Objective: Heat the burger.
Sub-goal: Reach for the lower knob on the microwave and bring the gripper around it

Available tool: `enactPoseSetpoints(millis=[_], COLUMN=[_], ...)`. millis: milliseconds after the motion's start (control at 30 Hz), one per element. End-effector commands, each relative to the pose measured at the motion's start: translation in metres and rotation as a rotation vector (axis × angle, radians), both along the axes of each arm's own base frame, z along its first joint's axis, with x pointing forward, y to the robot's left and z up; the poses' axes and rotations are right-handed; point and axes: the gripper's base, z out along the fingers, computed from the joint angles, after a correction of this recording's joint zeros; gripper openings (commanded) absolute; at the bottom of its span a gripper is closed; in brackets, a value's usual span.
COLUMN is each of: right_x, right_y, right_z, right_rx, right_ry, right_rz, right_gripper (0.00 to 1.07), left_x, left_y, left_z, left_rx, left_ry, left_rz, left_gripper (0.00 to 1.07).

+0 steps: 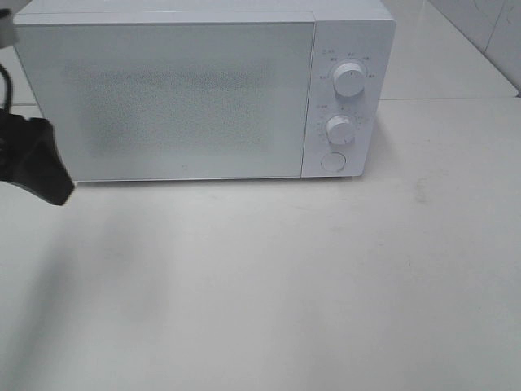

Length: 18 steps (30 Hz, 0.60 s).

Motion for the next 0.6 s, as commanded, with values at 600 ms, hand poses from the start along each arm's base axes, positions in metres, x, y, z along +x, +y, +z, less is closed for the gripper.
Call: enactPoseSetpoints(millis=[600], right_x=[-0.004], right_y=[0.0], right_z=[0.0], right_rx=[-0.005], right_ry=[-0.037], right_rz=[-0.001], right_gripper=[0.75], left_x=[-0.103], left_y=[0.064], left_z=[0.014], left_rx=[0.037], left_ry=[-0.189], left_rz=[0.297], left_gripper=[1.0])
